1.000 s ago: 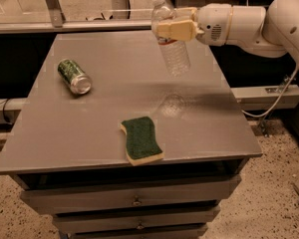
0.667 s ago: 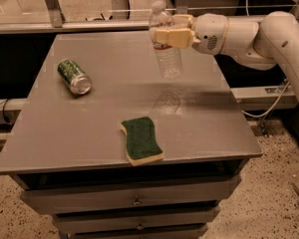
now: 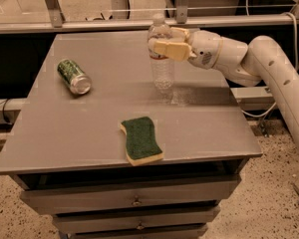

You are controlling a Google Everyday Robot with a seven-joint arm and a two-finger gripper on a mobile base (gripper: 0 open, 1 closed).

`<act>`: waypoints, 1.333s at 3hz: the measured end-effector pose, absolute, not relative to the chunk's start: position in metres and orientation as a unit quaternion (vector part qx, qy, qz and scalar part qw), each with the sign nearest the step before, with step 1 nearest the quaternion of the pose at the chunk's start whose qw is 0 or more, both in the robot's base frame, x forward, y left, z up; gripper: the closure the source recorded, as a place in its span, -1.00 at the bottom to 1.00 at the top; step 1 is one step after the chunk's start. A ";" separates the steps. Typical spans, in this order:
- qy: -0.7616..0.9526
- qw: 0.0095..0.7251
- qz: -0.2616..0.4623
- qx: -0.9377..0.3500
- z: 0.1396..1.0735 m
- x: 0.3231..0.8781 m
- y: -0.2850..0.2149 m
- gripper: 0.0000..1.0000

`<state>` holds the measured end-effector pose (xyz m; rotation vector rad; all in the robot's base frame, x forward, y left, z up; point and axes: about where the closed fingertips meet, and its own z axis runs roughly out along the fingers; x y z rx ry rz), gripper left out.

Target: Place water bottle upright

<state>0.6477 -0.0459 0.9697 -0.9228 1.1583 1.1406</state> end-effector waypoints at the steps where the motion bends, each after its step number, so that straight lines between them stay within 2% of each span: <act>1: 0.488 0.600 0.509 -0.377 0.961 0.651 -0.051 1.00; 2: 0.480 0.603 0.526 -0.360 0.953 0.655 -0.058 0.94; 4: 0.473 0.599 0.538 -0.358 0.947 0.656 -0.065 -0.30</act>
Offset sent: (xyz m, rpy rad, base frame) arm 0.0108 -0.0260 -0.0261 0.1460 0.0550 -0.0032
